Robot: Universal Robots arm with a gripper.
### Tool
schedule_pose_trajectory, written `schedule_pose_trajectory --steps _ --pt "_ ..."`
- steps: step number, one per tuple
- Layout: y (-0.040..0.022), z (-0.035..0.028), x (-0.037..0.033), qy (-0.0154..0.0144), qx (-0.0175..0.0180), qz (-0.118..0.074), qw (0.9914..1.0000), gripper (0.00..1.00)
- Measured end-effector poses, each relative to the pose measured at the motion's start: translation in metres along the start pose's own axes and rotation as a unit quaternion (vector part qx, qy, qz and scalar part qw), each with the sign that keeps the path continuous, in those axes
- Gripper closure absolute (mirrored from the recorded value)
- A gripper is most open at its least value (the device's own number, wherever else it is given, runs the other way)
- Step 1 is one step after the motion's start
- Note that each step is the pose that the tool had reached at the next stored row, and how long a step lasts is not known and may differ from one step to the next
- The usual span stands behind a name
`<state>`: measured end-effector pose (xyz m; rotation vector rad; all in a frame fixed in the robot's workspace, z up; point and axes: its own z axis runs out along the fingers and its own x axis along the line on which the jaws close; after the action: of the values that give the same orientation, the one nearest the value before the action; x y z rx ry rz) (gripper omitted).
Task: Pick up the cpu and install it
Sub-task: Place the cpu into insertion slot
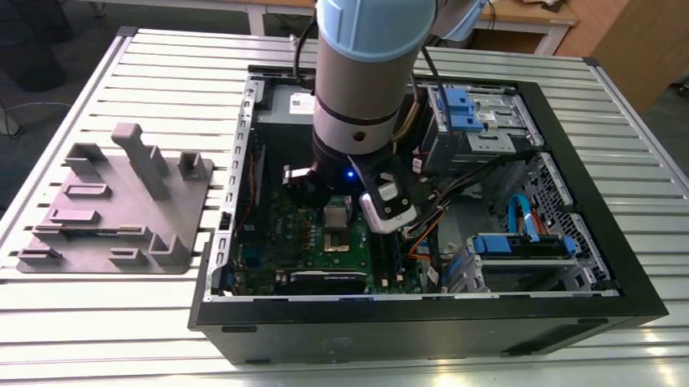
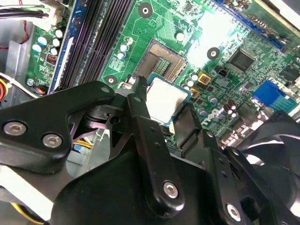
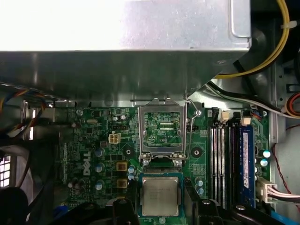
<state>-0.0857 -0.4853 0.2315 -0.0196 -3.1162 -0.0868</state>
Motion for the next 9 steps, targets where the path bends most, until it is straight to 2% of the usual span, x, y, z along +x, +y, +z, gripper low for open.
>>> schedule_pose_trajectory --steps 9 --pt "-0.0006 0.0112 -0.0003 0.0000 0.0000 0.000 1.00000 0.53"
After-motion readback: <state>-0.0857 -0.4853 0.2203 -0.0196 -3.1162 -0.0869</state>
